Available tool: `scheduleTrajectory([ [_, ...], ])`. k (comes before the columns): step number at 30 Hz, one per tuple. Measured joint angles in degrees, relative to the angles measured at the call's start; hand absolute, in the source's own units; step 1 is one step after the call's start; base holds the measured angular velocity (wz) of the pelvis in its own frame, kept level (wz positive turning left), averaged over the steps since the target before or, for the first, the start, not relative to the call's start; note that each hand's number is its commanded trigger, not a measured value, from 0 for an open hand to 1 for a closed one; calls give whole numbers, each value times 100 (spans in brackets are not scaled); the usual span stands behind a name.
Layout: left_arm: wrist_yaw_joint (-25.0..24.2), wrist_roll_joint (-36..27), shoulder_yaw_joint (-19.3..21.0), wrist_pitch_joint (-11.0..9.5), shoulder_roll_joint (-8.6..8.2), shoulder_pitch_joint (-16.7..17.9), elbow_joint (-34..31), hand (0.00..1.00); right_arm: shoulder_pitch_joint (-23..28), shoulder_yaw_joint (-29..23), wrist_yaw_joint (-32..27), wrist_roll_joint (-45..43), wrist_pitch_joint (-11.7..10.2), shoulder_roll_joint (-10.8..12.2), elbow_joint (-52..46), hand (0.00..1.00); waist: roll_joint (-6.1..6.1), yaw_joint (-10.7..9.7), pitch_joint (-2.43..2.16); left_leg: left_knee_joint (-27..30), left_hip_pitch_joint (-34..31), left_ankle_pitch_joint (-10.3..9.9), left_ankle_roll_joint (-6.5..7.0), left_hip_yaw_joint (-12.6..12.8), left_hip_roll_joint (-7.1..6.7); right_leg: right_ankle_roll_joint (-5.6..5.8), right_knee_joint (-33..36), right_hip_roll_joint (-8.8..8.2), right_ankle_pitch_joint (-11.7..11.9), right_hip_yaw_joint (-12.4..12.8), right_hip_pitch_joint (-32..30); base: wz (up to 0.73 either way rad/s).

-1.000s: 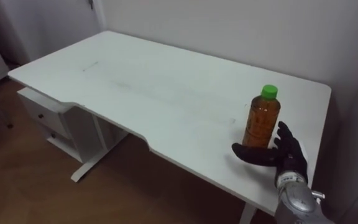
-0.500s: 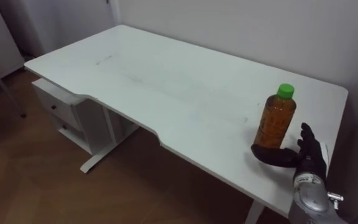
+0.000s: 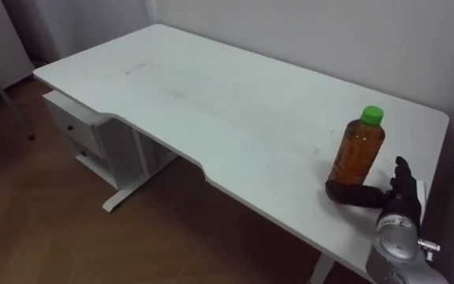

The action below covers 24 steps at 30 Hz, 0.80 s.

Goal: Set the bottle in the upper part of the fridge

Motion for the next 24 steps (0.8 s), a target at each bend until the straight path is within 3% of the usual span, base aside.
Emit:
scheduleTrajectory([
  [12, 52, 11, -10, 25, -4, 90, 11, 0, -138, -1, -113, -137, 4, 28, -60, 0, 9, 133, -8, 32, -83, -5, -11, 8, 42, -34, -10, 40, 39, 19, -90, -1],
  [19, -8, 272, -3, 24, -8, 178, 26, 0, -301, 16, 110, -259, 4, 38, -60, 0, 7, 181, -15, 35, -83, 8, -44, 30, 88, -71, -4, 84, 51, 85, -120, -4],
  [24, -102, 456, 59, 27, -56, 187, 104, 0, -308, 28, 333, -395, 5, 39, -61, 0, -11, 338, -27, 34, -84, 9, -53, 157, 146, -110, 3, 102, 89, 166, -168, -14],
])
